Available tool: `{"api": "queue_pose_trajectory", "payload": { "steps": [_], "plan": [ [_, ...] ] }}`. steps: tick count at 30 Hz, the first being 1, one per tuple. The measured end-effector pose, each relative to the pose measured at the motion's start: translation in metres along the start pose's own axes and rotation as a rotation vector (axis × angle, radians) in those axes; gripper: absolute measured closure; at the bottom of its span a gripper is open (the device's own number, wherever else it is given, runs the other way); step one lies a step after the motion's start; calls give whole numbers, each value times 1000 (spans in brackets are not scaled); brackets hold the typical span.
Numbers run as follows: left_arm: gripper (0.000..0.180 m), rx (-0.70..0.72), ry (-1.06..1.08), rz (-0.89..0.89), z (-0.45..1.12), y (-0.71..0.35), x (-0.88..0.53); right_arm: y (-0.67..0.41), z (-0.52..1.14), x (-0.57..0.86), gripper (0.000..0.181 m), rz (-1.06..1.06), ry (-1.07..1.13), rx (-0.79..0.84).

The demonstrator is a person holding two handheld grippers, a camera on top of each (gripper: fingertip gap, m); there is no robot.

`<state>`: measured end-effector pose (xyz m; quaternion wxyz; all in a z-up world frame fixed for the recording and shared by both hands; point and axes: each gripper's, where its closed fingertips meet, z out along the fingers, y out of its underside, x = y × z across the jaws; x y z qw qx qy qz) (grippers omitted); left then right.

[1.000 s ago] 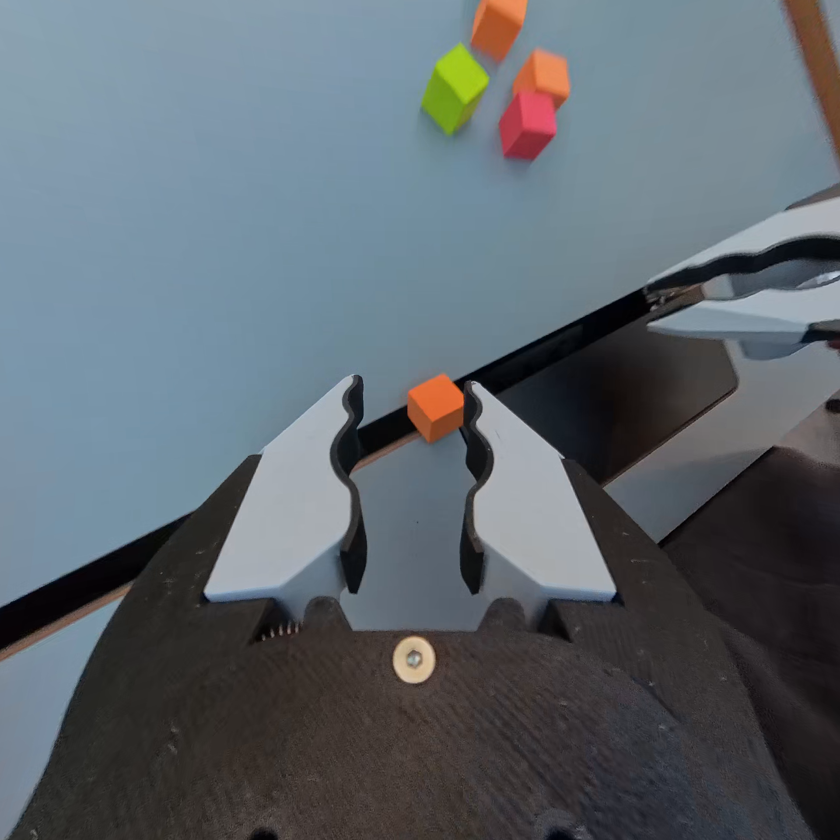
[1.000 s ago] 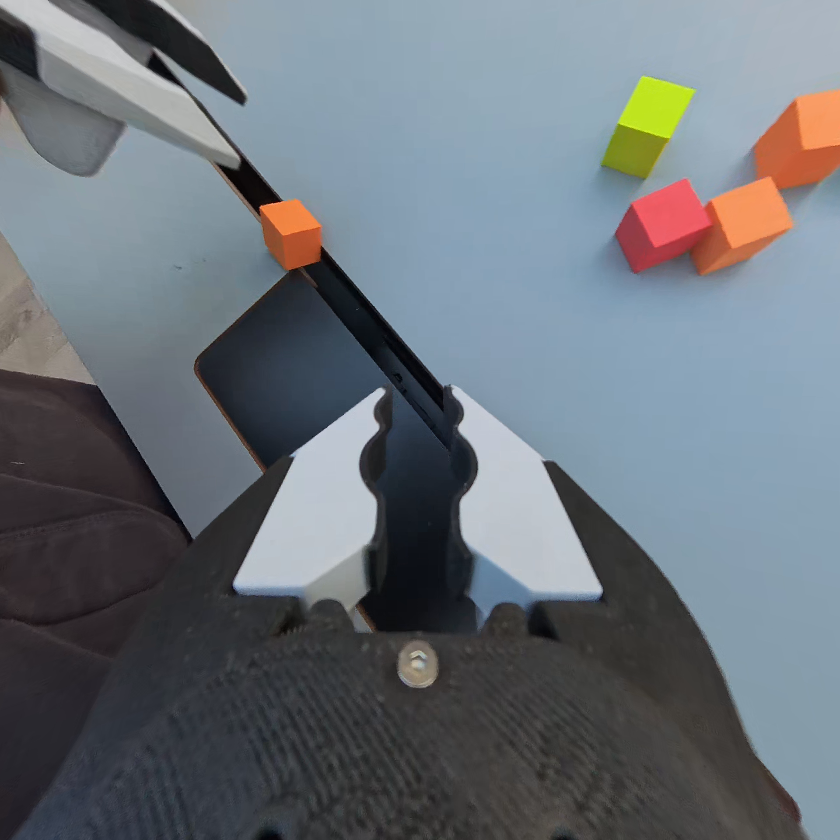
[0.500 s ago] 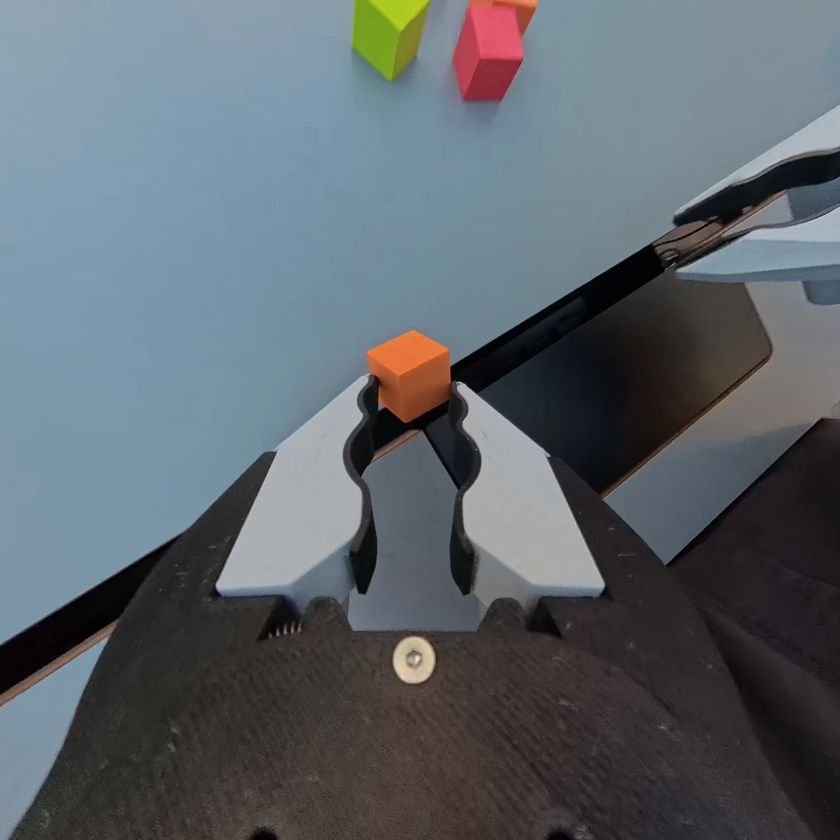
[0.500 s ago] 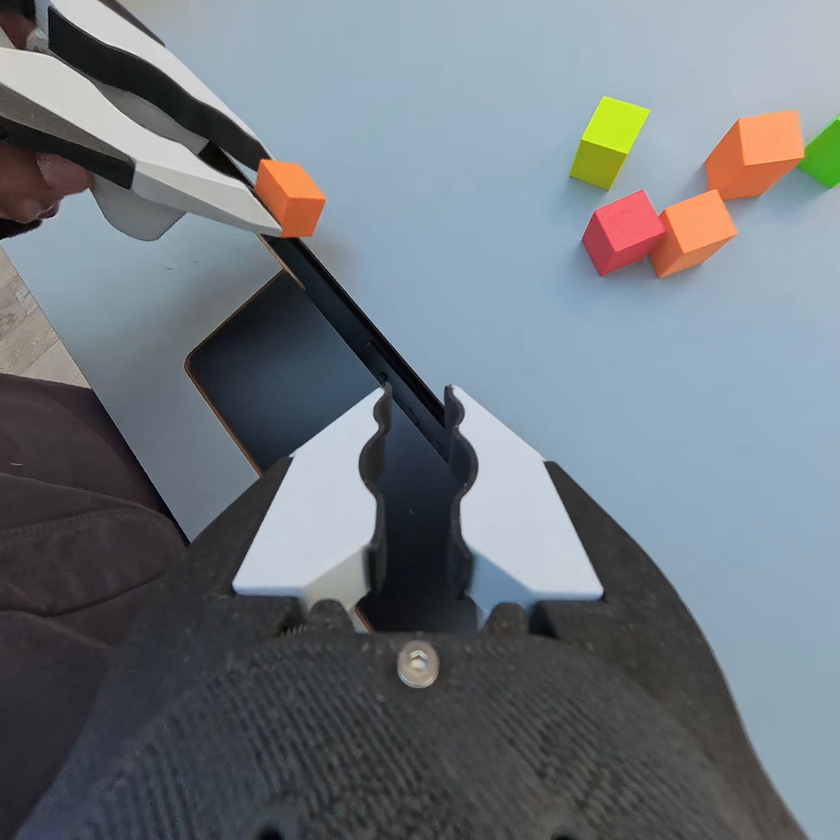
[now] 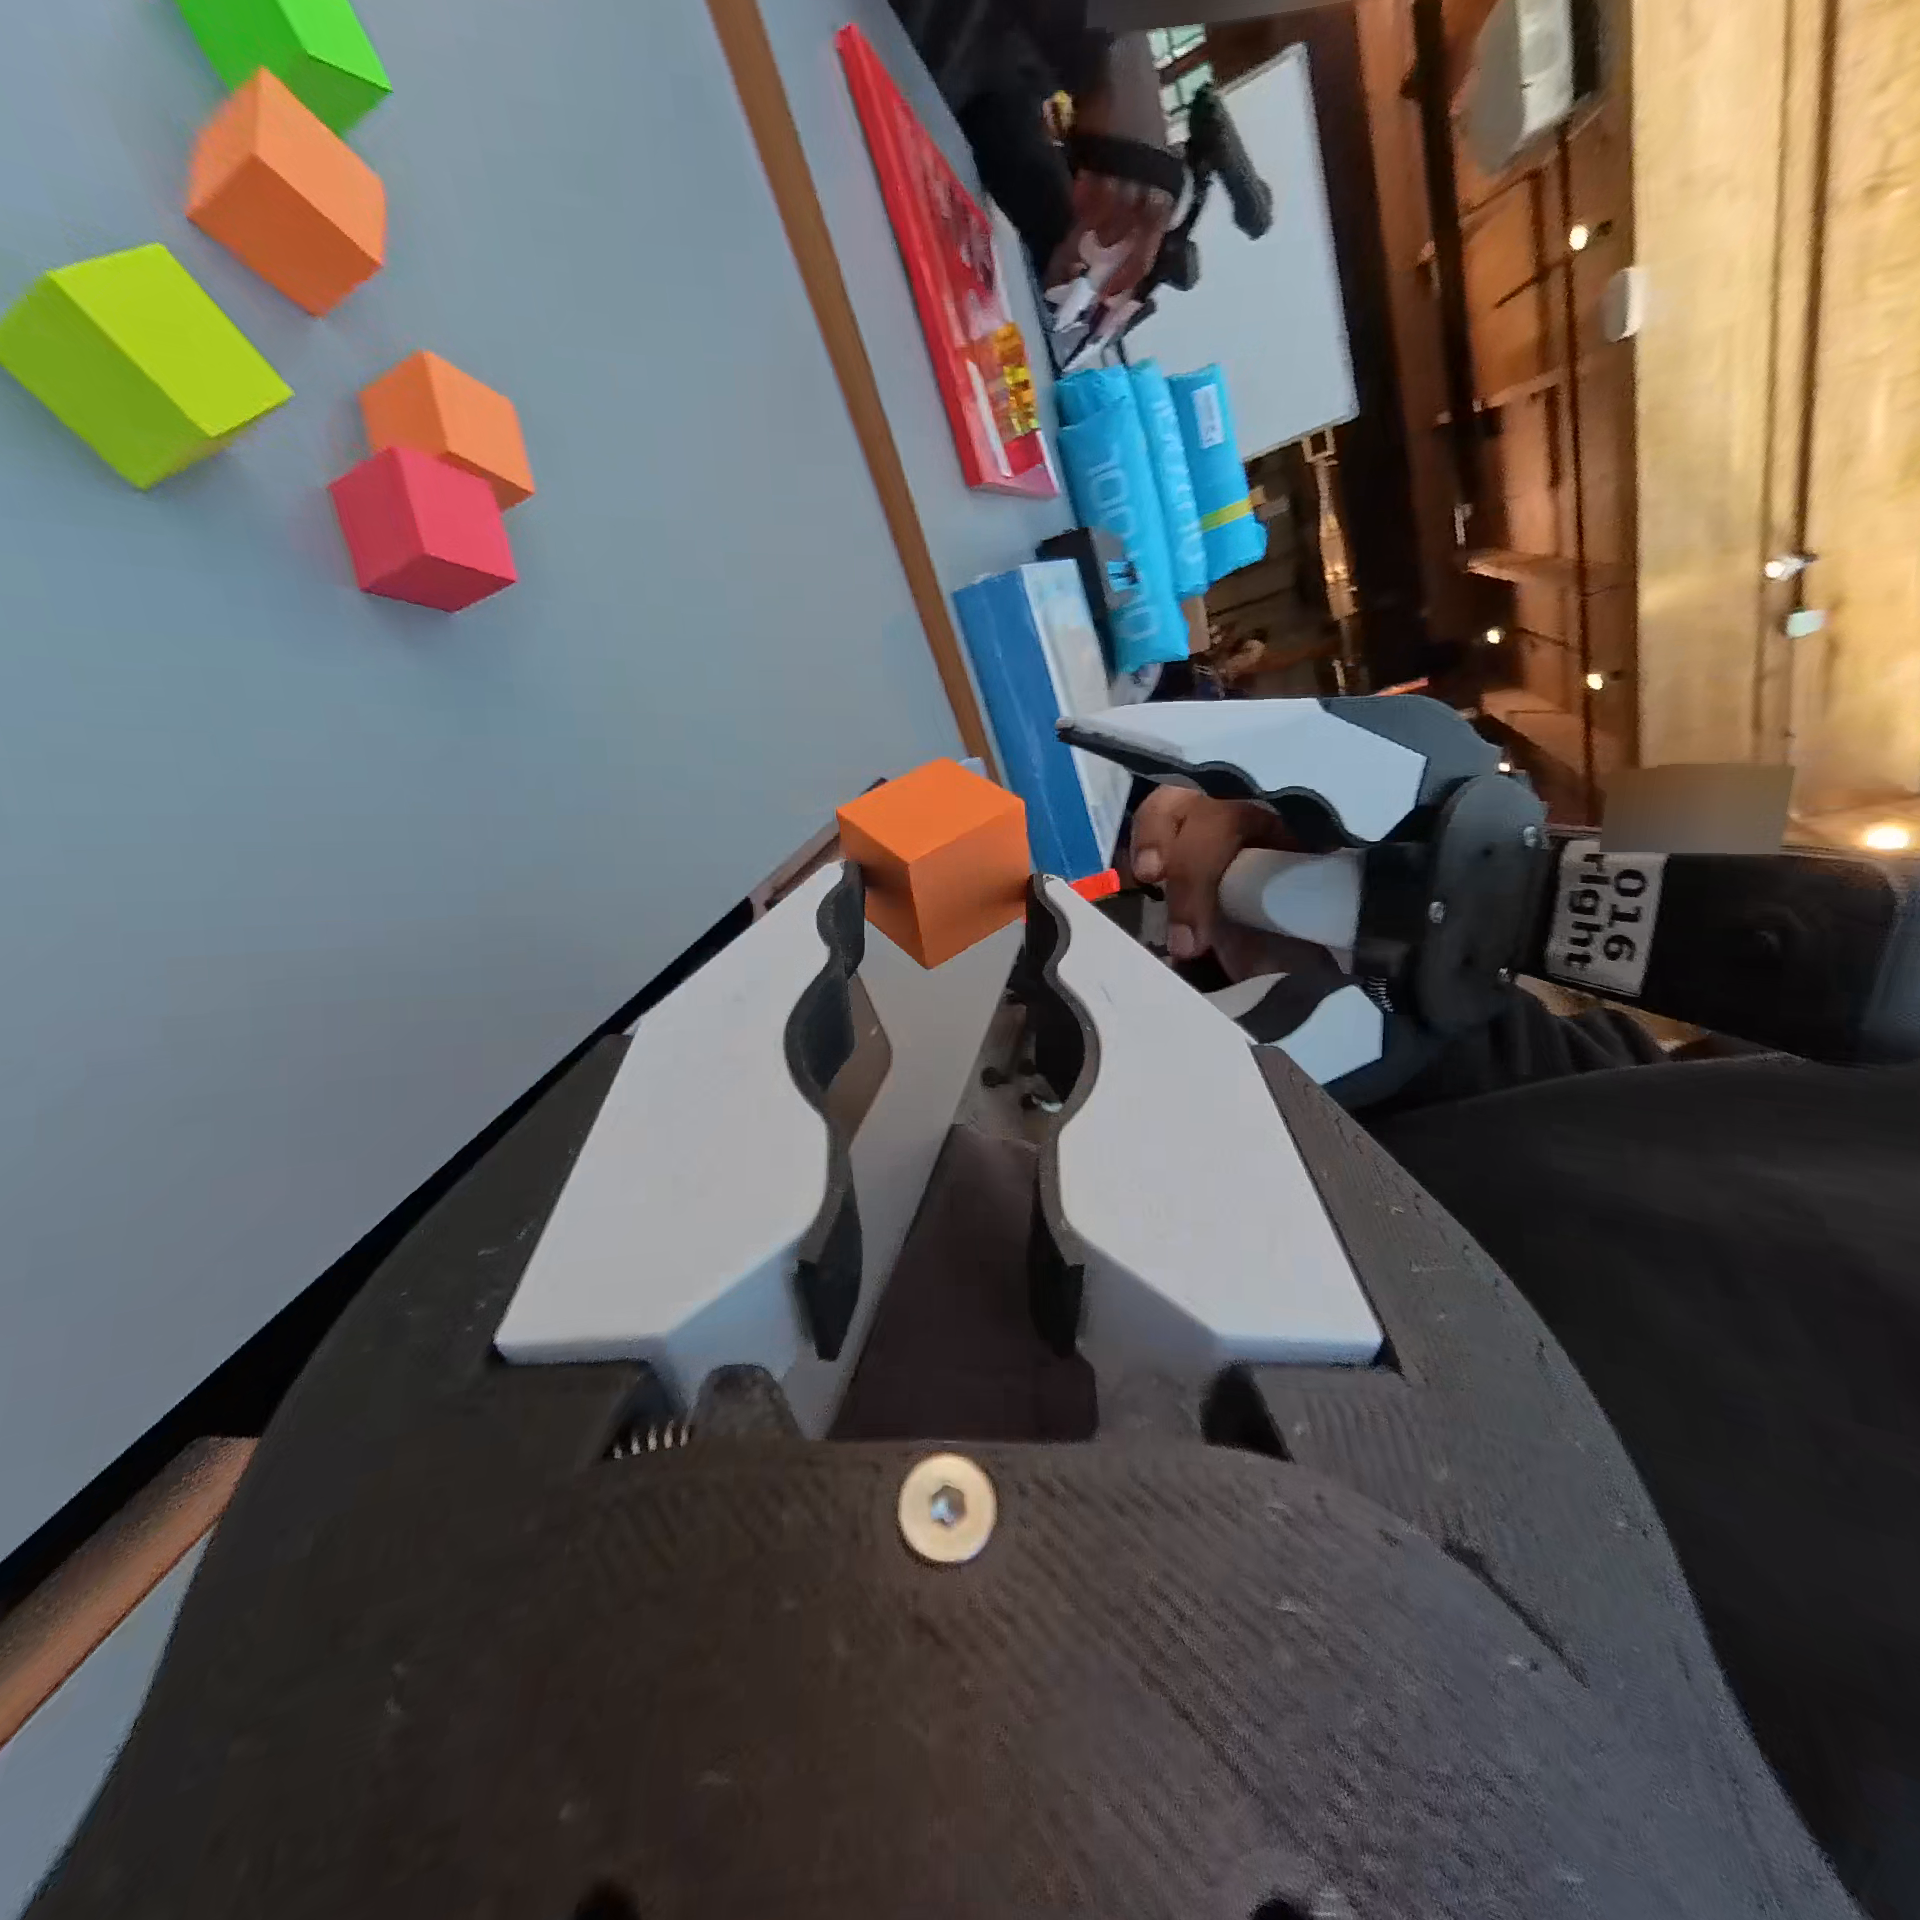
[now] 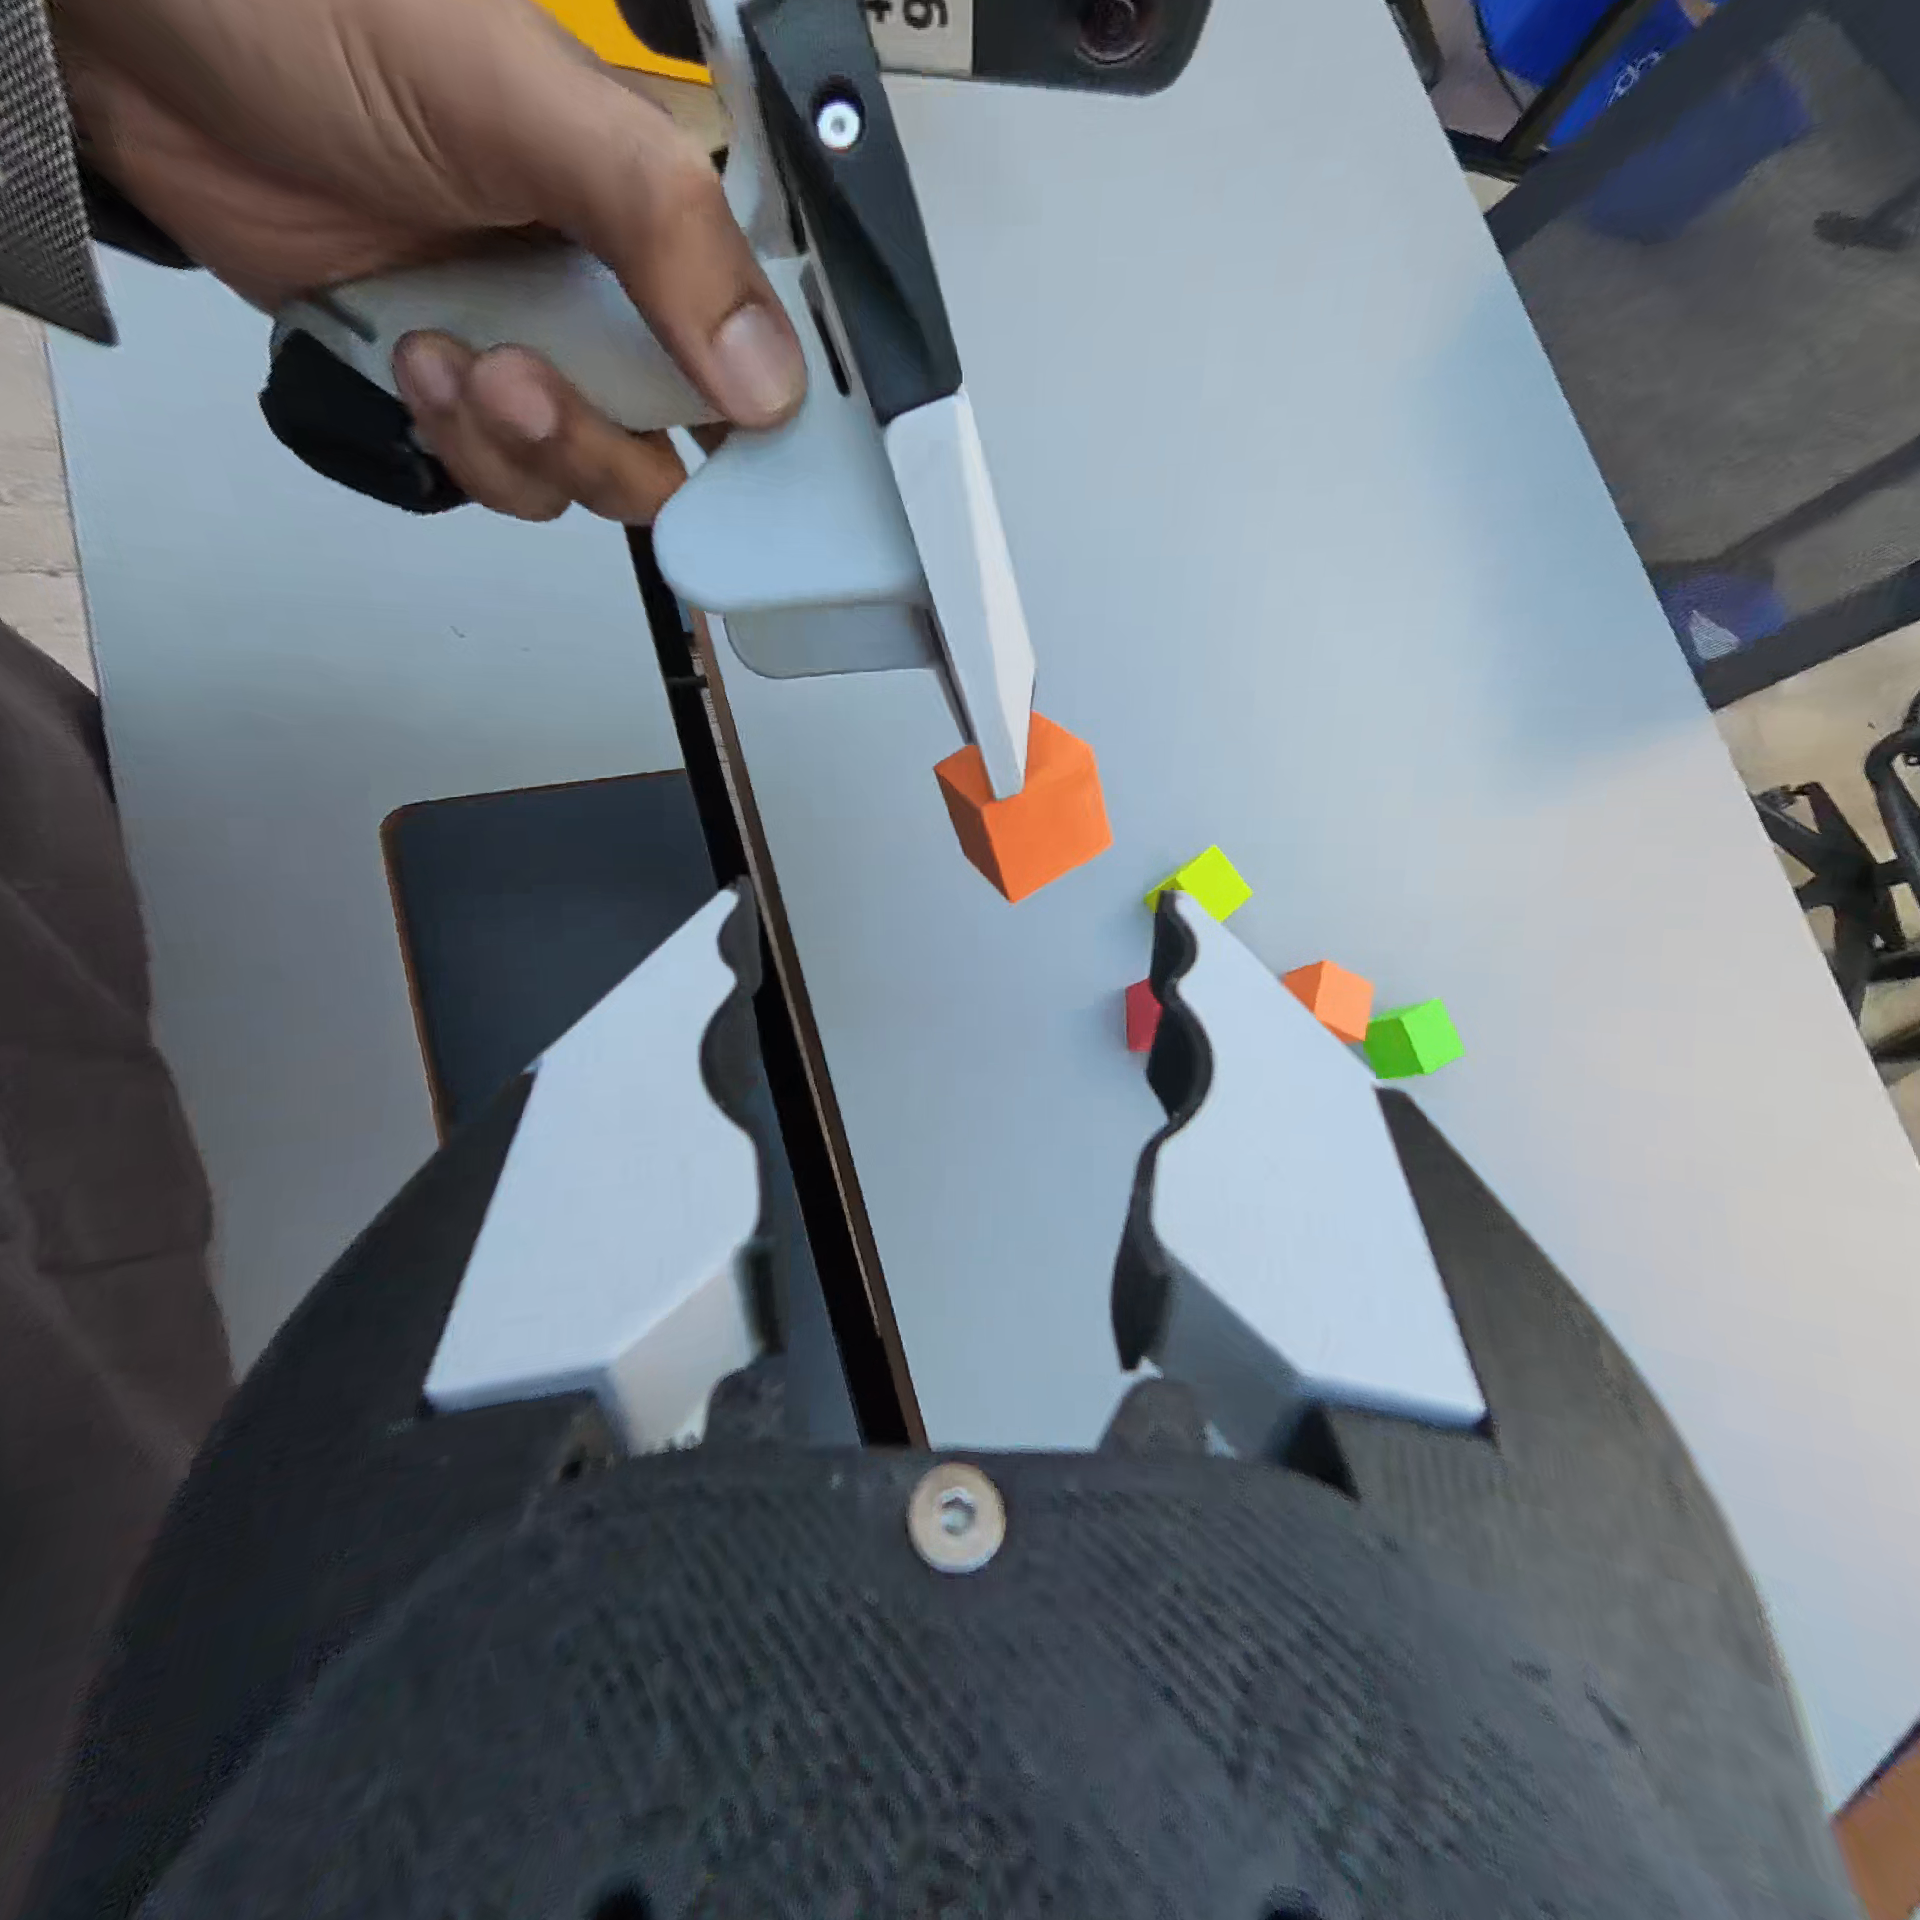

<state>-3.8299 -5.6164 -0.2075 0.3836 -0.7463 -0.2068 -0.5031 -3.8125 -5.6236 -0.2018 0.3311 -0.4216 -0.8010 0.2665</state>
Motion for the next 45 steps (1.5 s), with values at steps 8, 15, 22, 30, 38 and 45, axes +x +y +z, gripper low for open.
{"api": "queue_pose_trajectory", "payload": {
  "steps": [8,15,22,30,38,45],
  "plan": [
    [152,-213,165,49,9,18,18,6,6,-9,127,-36,-133,-17],
    [141,-232,57,48,17,18,-16,44,8,12,153,44,-121,-122],
    [139,-232,-65,80,30,6,-34,154,17,50,152,161,-35,-452],
    [135,-169,-221,88,46,16,-19,170,38,48,135,117,-134,-436],
    [129,64,-584,117,34,38,-15,152,-4,67,114,454,-98,-119],
    [118,14,-1071,690,-2,-15,-34,162,-92,132,107,132,452,-176]
  ]
}}
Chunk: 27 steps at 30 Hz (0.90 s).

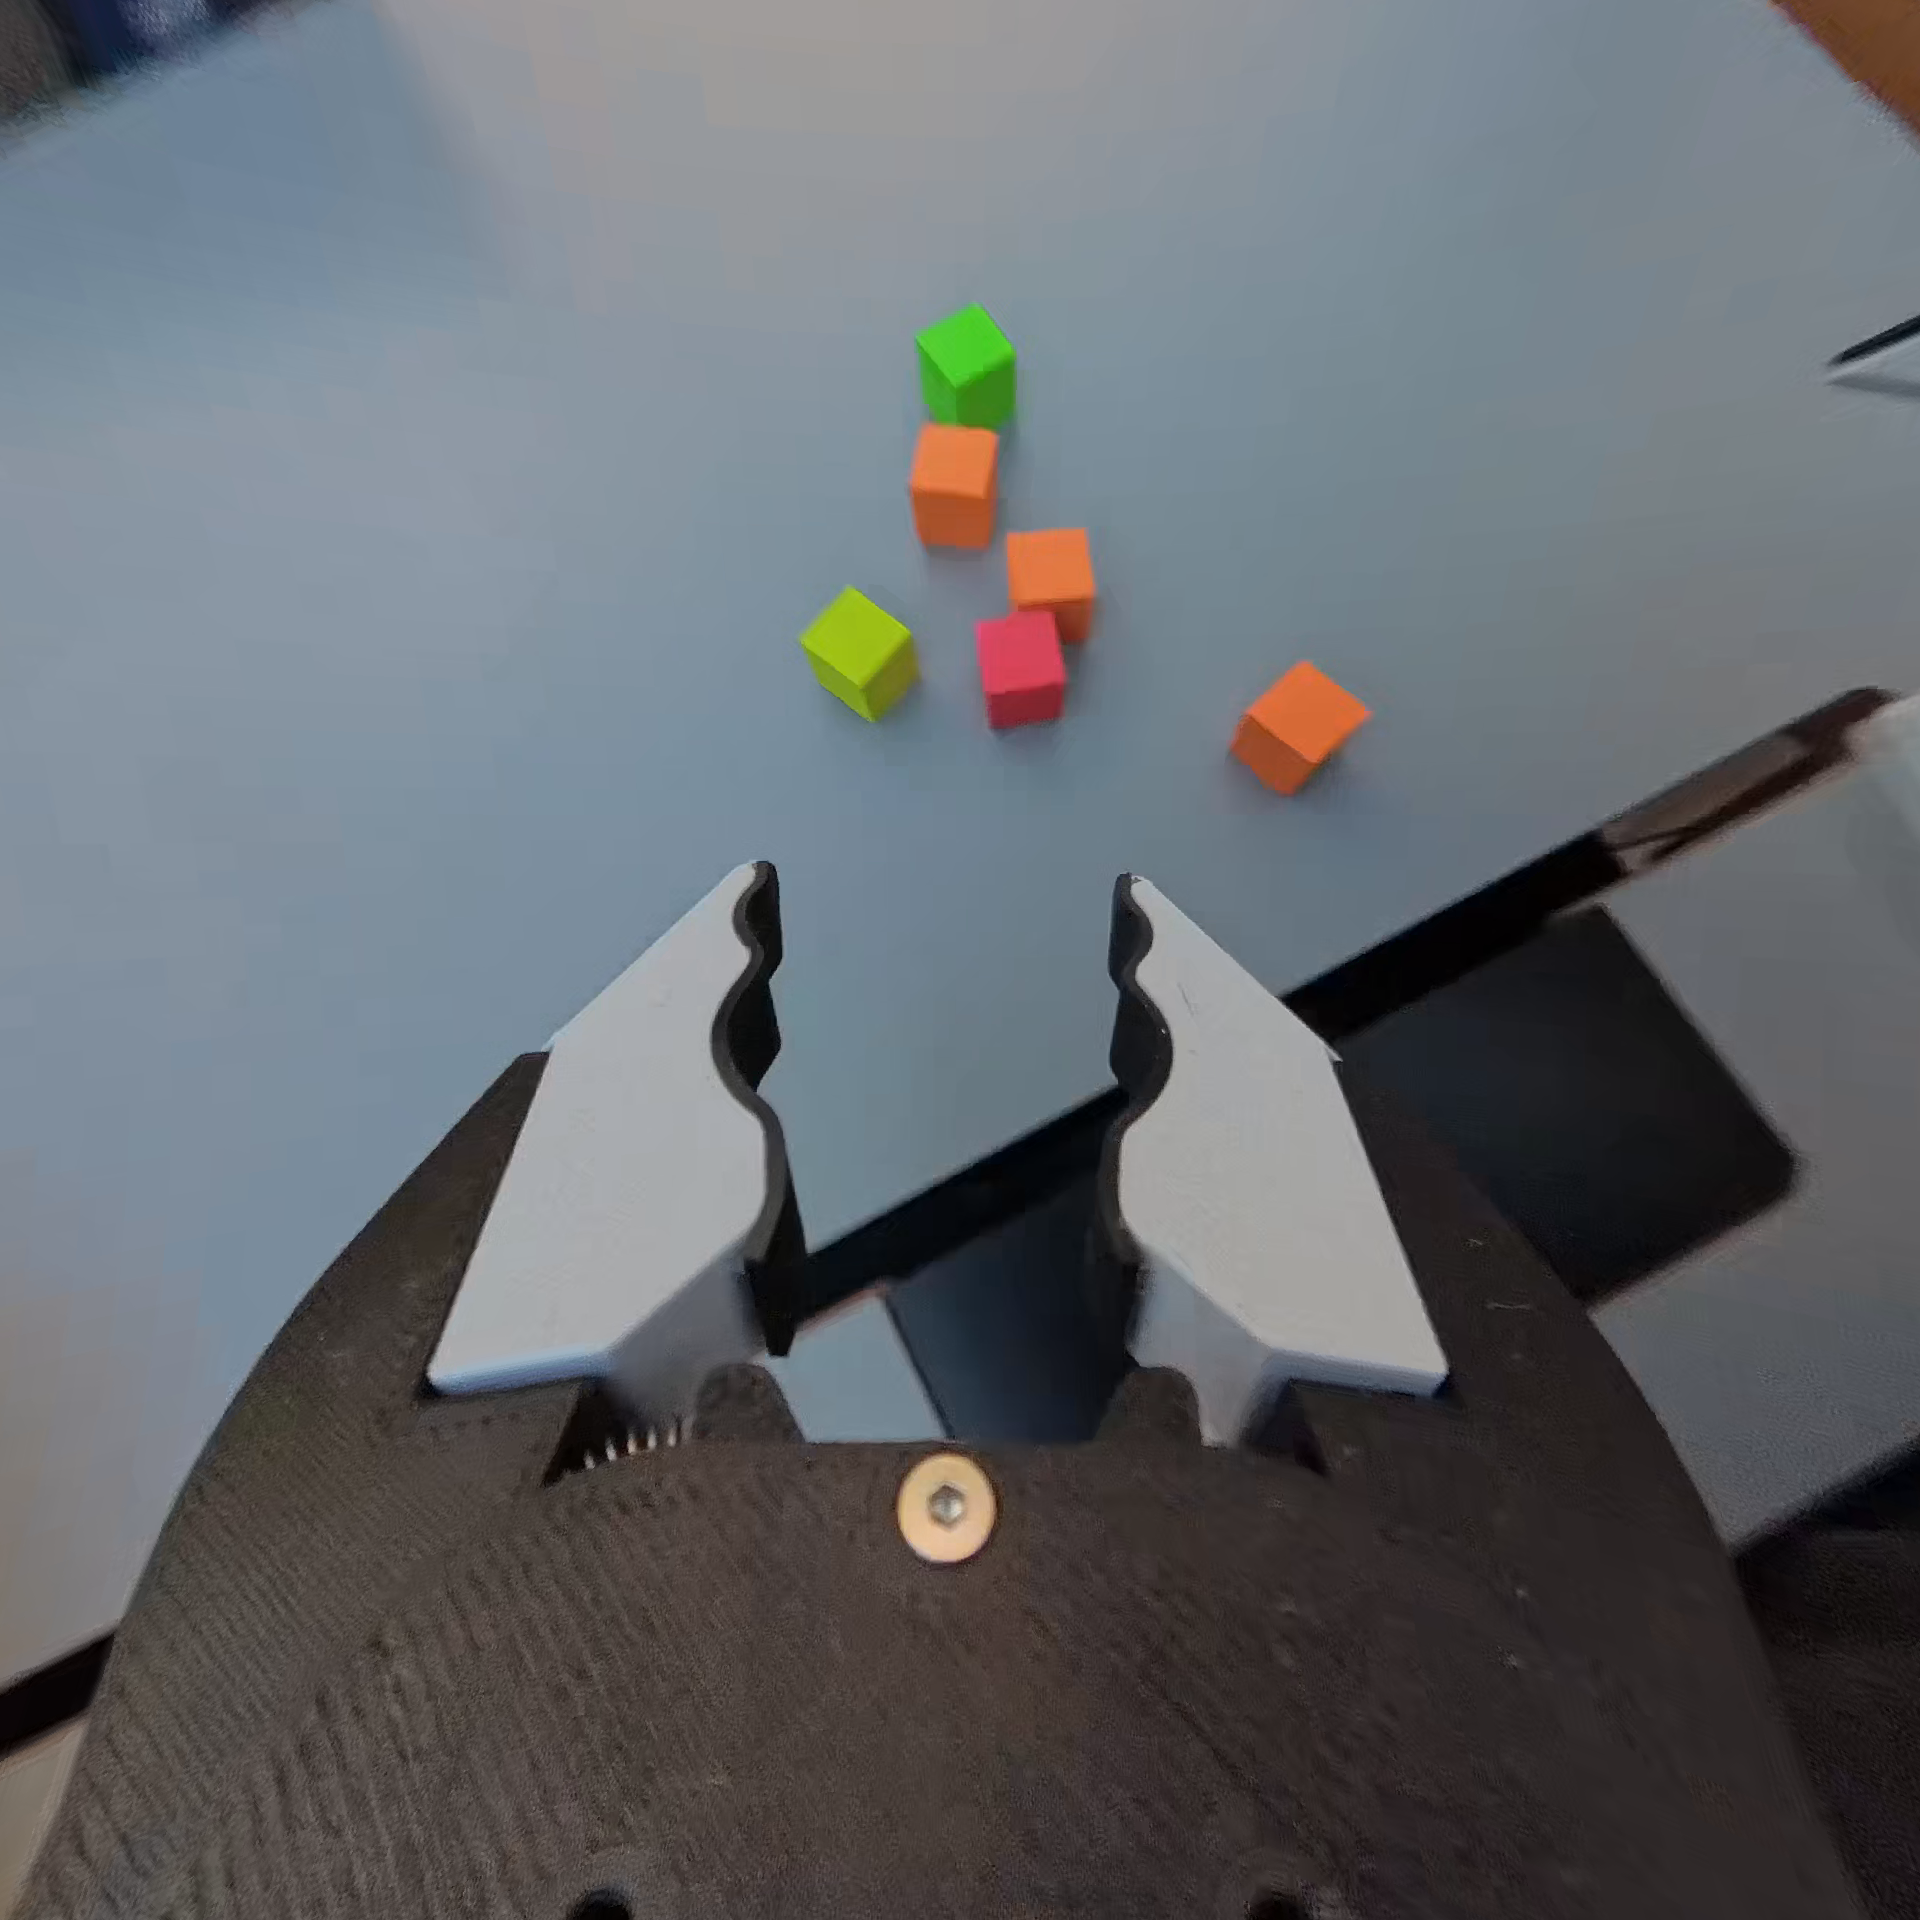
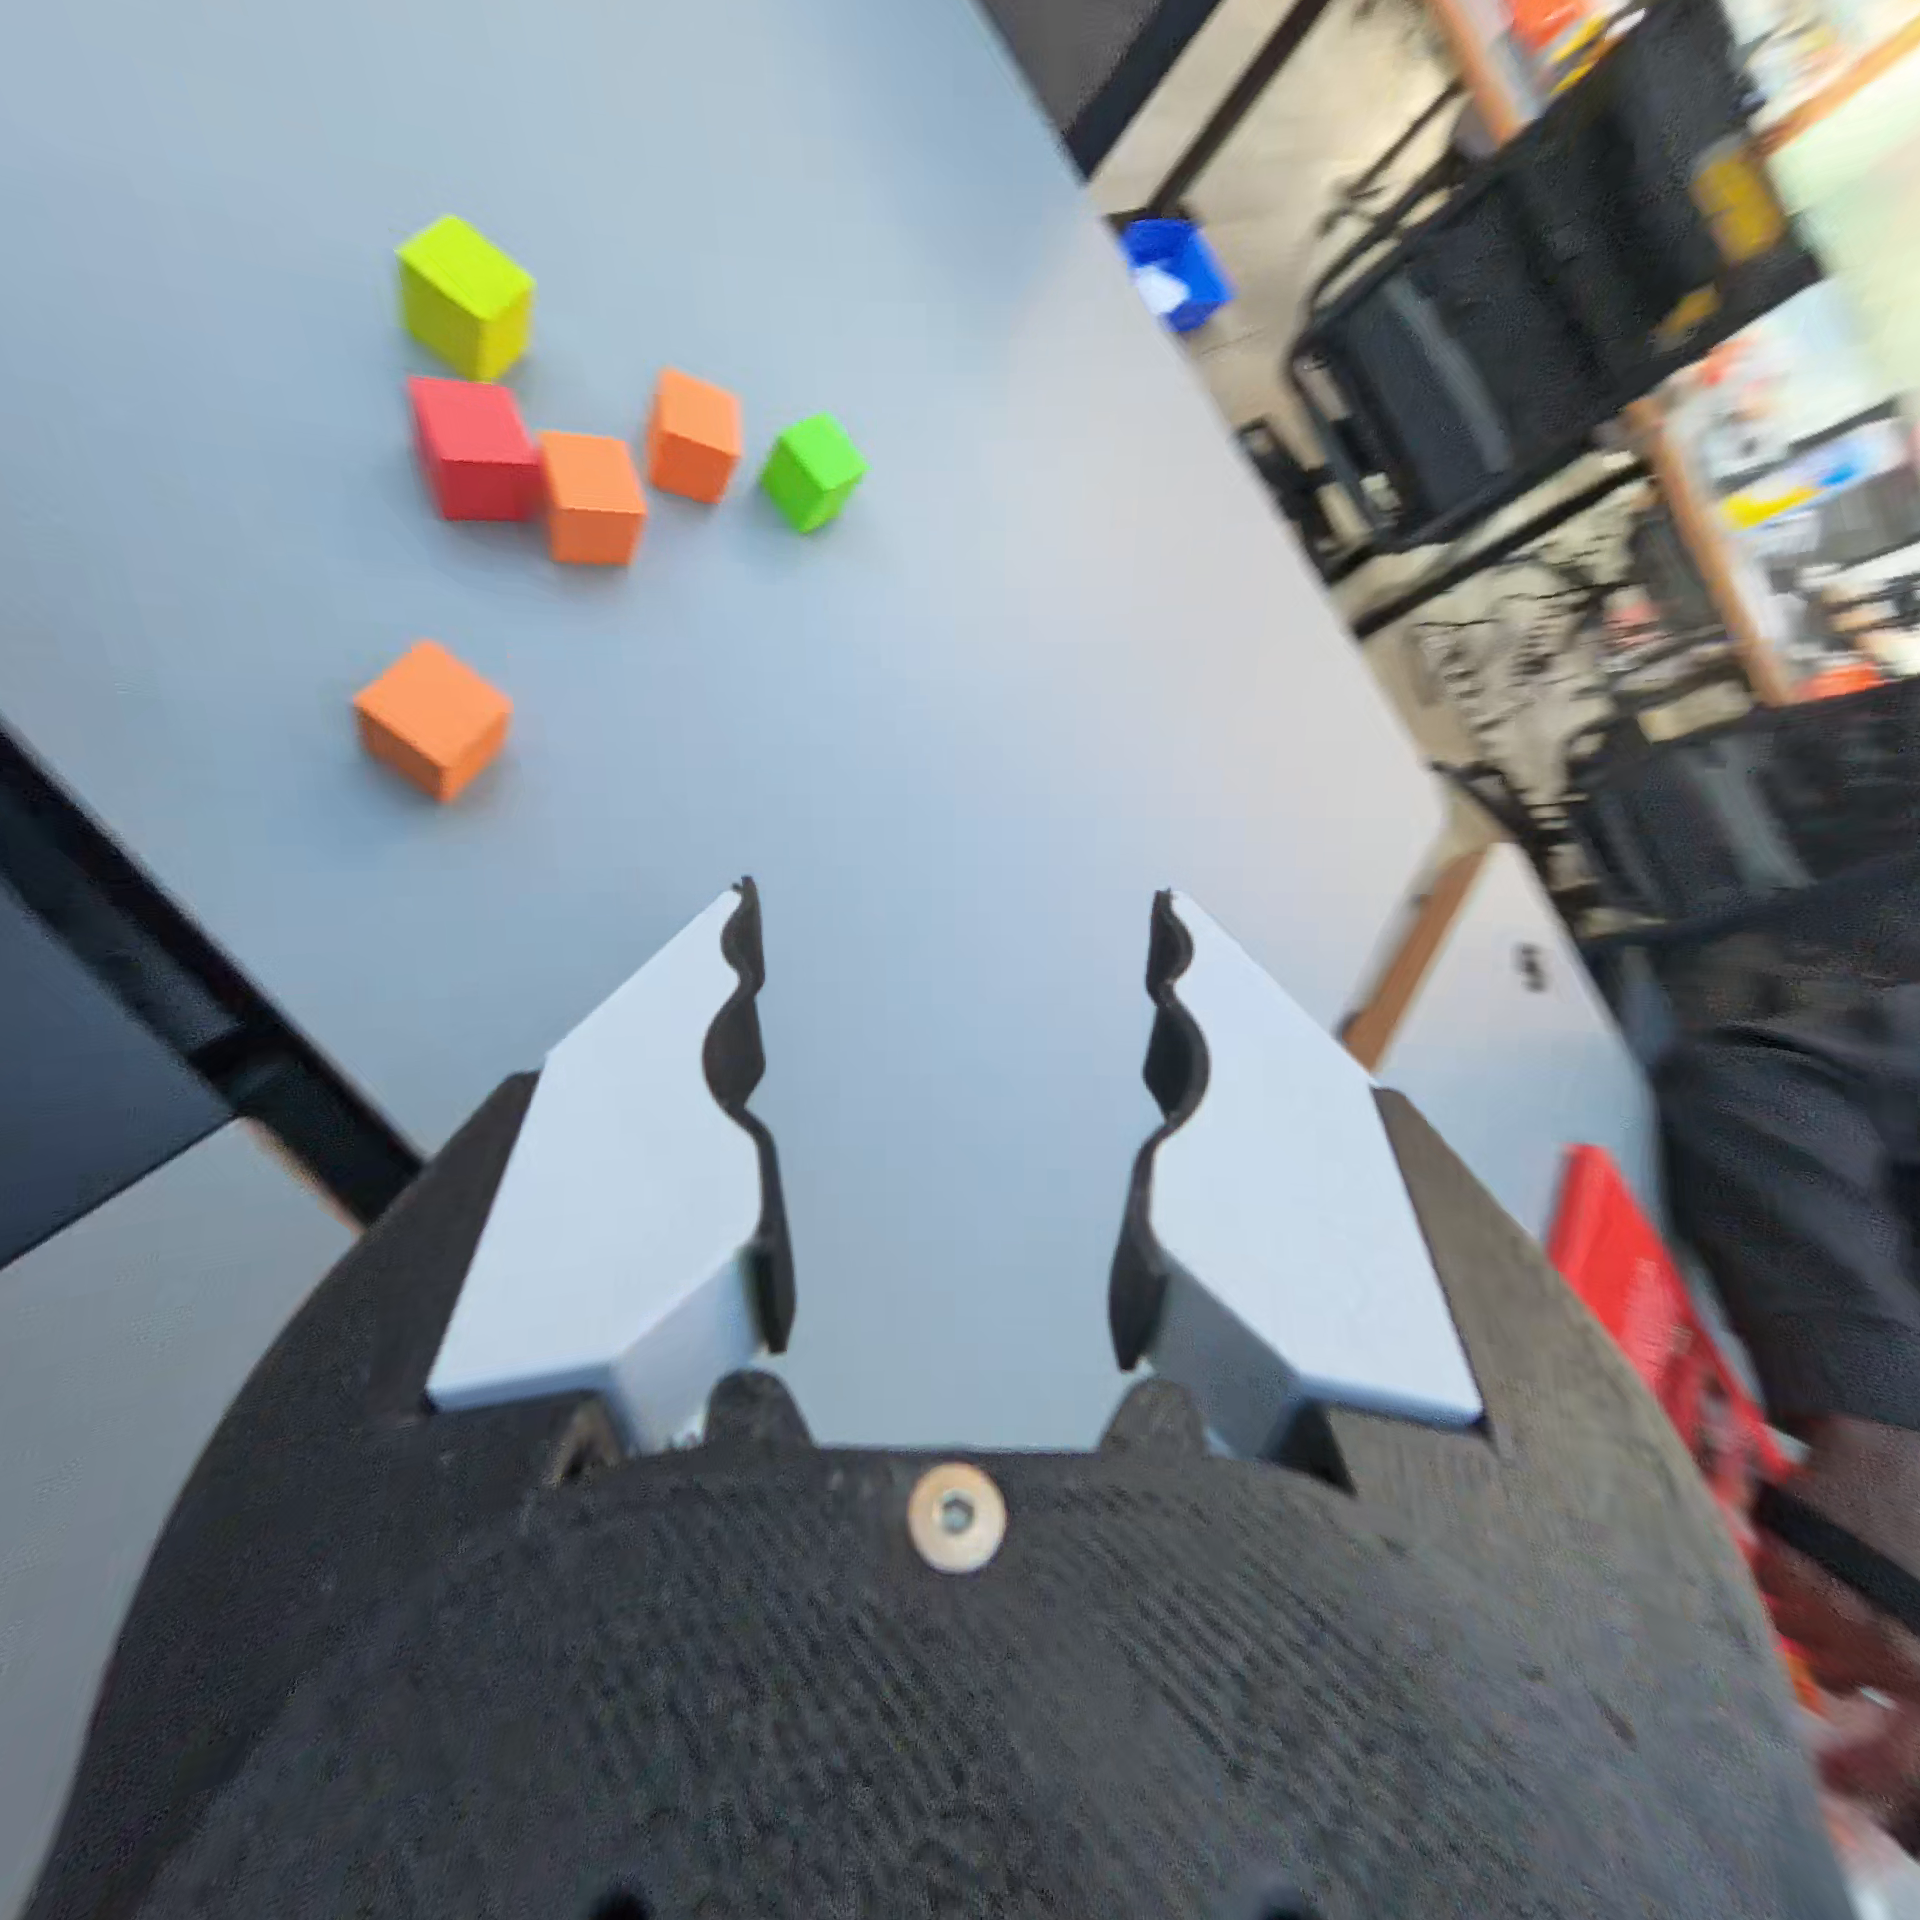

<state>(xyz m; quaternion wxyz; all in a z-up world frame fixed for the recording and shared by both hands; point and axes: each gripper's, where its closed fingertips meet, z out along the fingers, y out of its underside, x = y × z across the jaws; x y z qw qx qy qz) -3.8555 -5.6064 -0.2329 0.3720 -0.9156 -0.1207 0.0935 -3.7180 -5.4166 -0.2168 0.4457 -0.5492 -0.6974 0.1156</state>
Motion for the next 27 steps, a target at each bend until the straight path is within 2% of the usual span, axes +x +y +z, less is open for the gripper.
{"api": "queue_pose_trajectory", "payload": {
  "steps": [1,3,4,6,7,9,11,12,14,18,19,21,22,27],
  "plan": [
    [125,53,-95,100,0,-16,-17,-5,-7,13,107,-31,110,11],
    [126,167,-227,179,1,-42,-44,-12,-16,26,105,71,262,20],
    [127,188,-204,198,5,-46,-49,-13,-16,22,106,152,271,-4],
    [114,212,-58,241,10,-52,-46,-18,-13,7,107,289,264,-76],
    [127,237,-49,236,9,-58,-54,-25,-12,-2,113,335,263,-98],
    [180,283,-7,241,7,-66,-64,-52,-11,-26,136,430,201,-65],
    [180,323,37,236,8,-70,-68,-79,-15,-42,168,494,122,30],
    [180,307,59,231,11,-68,-68,-85,-18,-43,172,512,118,50],
    [180,252,133,197,19,-59,-59,-84,-19,-42,159,512,124,37],
    [180,137,238,95,37,-39,-34,-84,-7,-47,155,499,49,104],
    [176,127,240,68,40,-36,-28,-82,-1,-51,149,519,-5,116],
    [144,107,201,2,50,-31,-19,-73,9,-60,138,536,-123,116],
    [134,90,186,-18,56,-28,-13,-66,13,-62,134,528,-170,110],
    [131,-12,152,-69,95,-13,21,-42,31,-45,127,502,-292,114]
  ]
}}
